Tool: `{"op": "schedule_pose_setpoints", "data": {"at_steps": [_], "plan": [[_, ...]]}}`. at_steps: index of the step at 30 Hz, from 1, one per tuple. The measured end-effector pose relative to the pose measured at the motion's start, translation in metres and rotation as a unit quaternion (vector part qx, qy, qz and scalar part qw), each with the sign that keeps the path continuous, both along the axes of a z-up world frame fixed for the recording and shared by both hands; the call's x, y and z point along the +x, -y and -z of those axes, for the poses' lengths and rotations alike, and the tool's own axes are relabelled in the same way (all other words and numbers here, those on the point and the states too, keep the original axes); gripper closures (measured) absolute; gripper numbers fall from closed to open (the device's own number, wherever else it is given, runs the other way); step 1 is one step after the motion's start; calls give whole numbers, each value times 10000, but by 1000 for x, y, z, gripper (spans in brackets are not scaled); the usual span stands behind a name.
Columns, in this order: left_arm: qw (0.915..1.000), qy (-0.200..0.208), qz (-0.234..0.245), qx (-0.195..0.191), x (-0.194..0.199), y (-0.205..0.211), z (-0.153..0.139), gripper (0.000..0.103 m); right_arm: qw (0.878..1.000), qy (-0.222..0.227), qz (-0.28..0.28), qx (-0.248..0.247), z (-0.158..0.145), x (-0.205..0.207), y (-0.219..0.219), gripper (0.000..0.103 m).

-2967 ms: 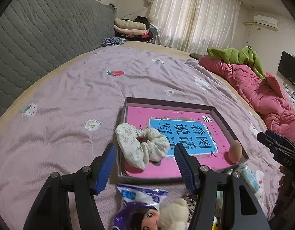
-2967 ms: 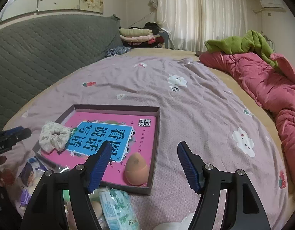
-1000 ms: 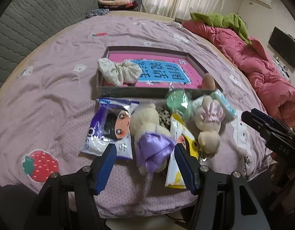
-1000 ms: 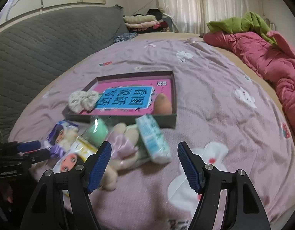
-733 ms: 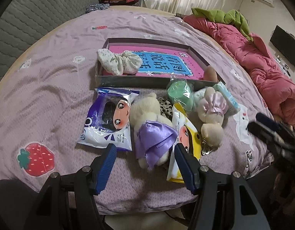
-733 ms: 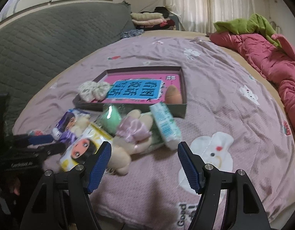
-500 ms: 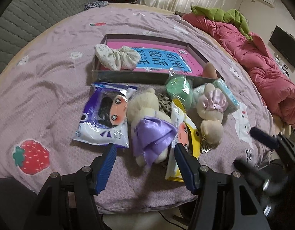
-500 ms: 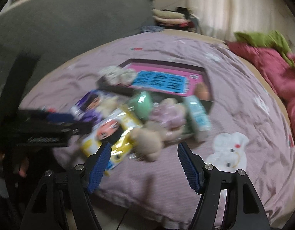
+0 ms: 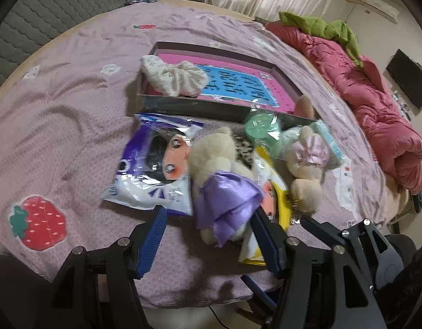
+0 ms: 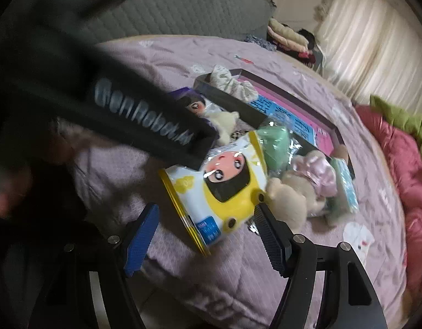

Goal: Organize soft objects
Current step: 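Grasp the teddy bear in purple dress with the left tool while the right tool grasps the yellow wipe pack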

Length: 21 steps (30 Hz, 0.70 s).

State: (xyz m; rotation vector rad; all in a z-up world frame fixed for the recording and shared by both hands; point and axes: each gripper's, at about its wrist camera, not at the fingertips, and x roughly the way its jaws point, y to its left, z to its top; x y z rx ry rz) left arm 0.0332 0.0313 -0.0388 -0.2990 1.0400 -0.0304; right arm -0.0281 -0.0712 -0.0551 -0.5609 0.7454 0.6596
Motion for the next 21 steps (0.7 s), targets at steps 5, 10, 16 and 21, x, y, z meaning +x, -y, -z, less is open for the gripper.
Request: {"op": "schedule_pose_setpoints", "data": {"at_steps": [5, 10, 16, 21], "plan": [[9998, -157, -50, -64, 2, -7, 7, 40, 9999, 142, -84, 33, 6, 6, -9, 29], [9997, -243, -19, -83, 4, -6, 11, 40, 9989, 451, -142, -38, 8, 12, -8, 29], [9997, -160, 147, -74, 4, 0, 9, 41, 9991, 31, 232, 368, 1, 42, 13, 32], [9992, -41, 119, -371, 9, -3, 5, 41, 9976, -238, 66, 639, -8, 47, 19, 58]]}}
